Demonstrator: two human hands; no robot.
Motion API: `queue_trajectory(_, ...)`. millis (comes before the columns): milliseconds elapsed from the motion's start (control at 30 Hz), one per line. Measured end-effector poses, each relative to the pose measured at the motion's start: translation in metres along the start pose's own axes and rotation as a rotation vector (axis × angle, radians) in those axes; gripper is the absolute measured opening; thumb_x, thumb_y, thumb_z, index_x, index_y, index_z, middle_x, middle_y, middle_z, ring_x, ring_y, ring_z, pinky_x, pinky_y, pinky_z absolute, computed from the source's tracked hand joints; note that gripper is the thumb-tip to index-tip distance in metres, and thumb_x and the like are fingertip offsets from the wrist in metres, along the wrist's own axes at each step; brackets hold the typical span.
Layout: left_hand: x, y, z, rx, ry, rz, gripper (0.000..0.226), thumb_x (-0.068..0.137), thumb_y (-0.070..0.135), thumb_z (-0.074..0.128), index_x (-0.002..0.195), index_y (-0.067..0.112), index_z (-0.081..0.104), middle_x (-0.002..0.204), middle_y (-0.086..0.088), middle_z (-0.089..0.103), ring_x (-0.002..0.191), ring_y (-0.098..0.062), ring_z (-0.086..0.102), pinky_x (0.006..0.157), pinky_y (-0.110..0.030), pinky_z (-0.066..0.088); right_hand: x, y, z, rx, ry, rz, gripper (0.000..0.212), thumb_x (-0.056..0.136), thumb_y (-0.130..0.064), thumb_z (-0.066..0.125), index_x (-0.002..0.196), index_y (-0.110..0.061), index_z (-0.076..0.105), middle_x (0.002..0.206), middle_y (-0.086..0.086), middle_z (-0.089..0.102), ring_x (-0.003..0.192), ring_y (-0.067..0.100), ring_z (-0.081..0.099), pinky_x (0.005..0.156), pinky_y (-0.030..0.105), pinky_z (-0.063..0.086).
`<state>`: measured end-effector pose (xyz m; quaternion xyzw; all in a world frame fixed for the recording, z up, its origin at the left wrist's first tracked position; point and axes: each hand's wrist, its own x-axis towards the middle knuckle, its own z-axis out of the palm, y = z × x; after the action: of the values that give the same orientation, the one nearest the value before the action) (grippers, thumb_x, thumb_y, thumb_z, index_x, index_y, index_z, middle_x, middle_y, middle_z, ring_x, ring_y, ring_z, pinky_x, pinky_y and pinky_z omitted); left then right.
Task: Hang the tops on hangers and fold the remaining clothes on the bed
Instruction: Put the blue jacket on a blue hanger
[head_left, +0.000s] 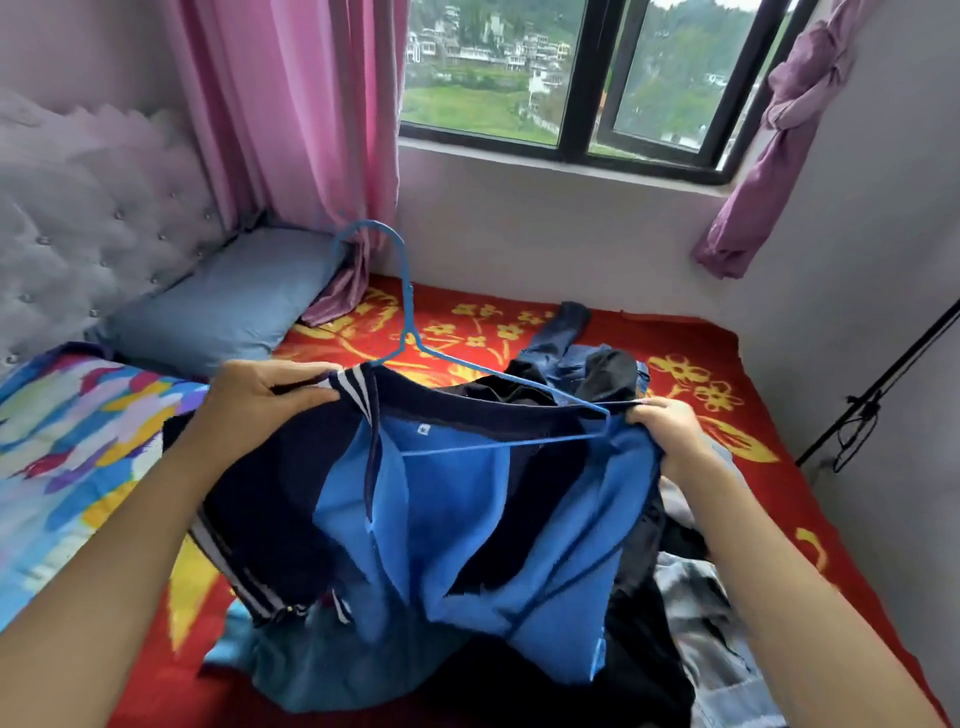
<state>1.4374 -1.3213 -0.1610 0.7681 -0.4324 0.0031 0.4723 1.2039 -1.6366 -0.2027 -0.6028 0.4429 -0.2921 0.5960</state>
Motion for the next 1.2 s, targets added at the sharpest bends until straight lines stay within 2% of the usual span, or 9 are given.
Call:
queue_trajectory(100, -0.003, -0.013, 0.010, 0.123, 0.030, 0.052, 0.022, 0.071, 0.017, 0.078, 0.087, 0.032, 0.076, 0.081, 0.013, 0.073, 0.082, 0.012, 0.062, 0.077, -0.011, 0.046, -0.001, -0.033, 0.003, -0.090, 0.052, -0.074, 0.030, 0.076, 0.016, 0.051, 0.062, -0.009, 0.058, 0.049, 0.002, 0.057, 0.042, 0.012, 0.055, 0.039, 0.014, 0.044)
queue_trajectory(200, -0.003, -0.015, 0.024, 0.425, 0.156, 0.108, 0.033, 0.076, 0.033, 0.065, 0.100, 0.011, 0.074, 0.068, -0.010, 0.067, 0.068, -0.028, 0.067, 0.057, -0.037, 0.050, -0.013, -0.051, 0.013, -0.097, 0.052, -0.130, 0.027, 0.077, 0.014, 0.053, 0.070, -0.011, 0.059, 0.060, 0.004, 0.060, 0.051, 0.011, 0.057, 0.042, 0.013, 0.046)
queue_trajectory(400, -0.005, -0.009, 0.048, 0.361, 0.461, -0.015, 0.048, 0.085, 0.042, 0.047, 0.104, 0.005, 0.072, 0.069, -0.021, 0.064, 0.061, -0.037, 0.063, 0.052, -0.042, 0.046, -0.133, -0.033, 0.076, -0.211, -0.281, -0.526, 0.028, 0.089, -0.007, 0.058, 0.088, -0.034, 0.054, 0.066, -0.014, 0.056, 0.057, 0.004, 0.050, 0.052, 0.019, 0.041)
queue_trajectory(467, -0.003, -0.003, 0.042, 0.240, 0.587, 0.024, 0.044, 0.086, 0.035, 0.051, 0.104, 0.001, 0.071, 0.067, -0.023, 0.062, 0.063, -0.019, 0.061, 0.057, -0.036, 0.042, -0.149, -0.025, 0.079, -0.308, -0.420, -0.580, 0.027, 0.091, -0.017, 0.060, 0.089, -0.043, 0.053, 0.077, -0.014, 0.065, 0.068, -0.001, 0.059, 0.061, 0.017, 0.045)
queue_trajectory(667, 0.010, 0.015, 0.012, 0.100, 0.670, 0.246, 0.037, 0.086, 0.027, 0.057, 0.105, -0.003, 0.068, 0.058, -0.014, 0.051, 0.067, 0.017, 0.042, 0.065, -0.008, 0.031, -0.080, -0.100, 0.022, -0.117, 0.365, -1.033, 0.006, 0.084, -0.043, 0.047, 0.086, -0.048, 0.049, 0.087, -0.010, 0.054, 0.072, -0.003, 0.049, 0.063, 0.007, 0.037)
queue_trajectory(800, 0.019, 0.030, -0.002, 0.122, 0.615, 0.324, 0.038, 0.086, 0.028, 0.057, 0.108, -0.002, 0.067, 0.065, -0.021, 0.059, 0.072, 0.021, 0.044, 0.070, -0.005, 0.032, -0.061, -0.154, 0.008, -0.289, -0.142, -0.821, 0.038, 0.083, -0.065, 0.047, 0.105, -0.034, 0.054, 0.112, -0.011, 0.055, 0.102, 0.002, 0.053, 0.079, -0.001, 0.037)
queue_trajectory(933, 0.031, 0.035, -0.019, 0.163, 0.587, 0.286, 0.032, 0.083, 0.019, 0.066, 0.111, 0.002, 0.067, 0.067, 0.017, 0.059, 0.073, 0.025, 0.045, 0.074, 0.001, 0.030, -0.049, -0.161, 0.006, -0.493, -0.567, -0.440, 0.038, 0.091, -0.041, 0.045, 0.073, -0.017, 0.068, 0.066, -0.006, 0.070, 0.059, 0.004, 0.064, 0.056, 0.016, 0.048)
queue_trajectory(1067, 0.042, 0.033, -0.046, 0.209, 0.503, 0.319, 0.033, 0.079, 0.009, 0.071, 0.110, -0.001, 0.066, 0.080, 0.045, 0.053, 0.074, 0.024, 0.047, 0.077, 0.003, 0.031, -0.043, -0.160, 0.016, -0.664, -0.436, -0.645, 0.051, 0.094, -0.035, 0.048, 0.049, -0.012, 0.048, 0.039, -0.010, 0.045, 0.037, 0.004, 0.041, 0.042, 0.013, 0.034)
queue_trajectory(1200, 0.039, 0.043, -0.055, 0.358, 0.484, 0.420, 0.037, 0.083, 0.025, 0.066, 0.109, -0.001, 0.067, 0.083, 0.028, 0.063, 0.077, 0.011, 0.056, 0.076, -0.007, 0.040, -0.039, -0.148, 0.031, -1.014, 0.146, -1.412, 0.066, 0.095, -0.053, 0.036, 0.048, -0.009, 0.048, 0.046, -0.001, 0.048, 0.038, 0.018, 0.046, 0.043, 0.022, 0.035)
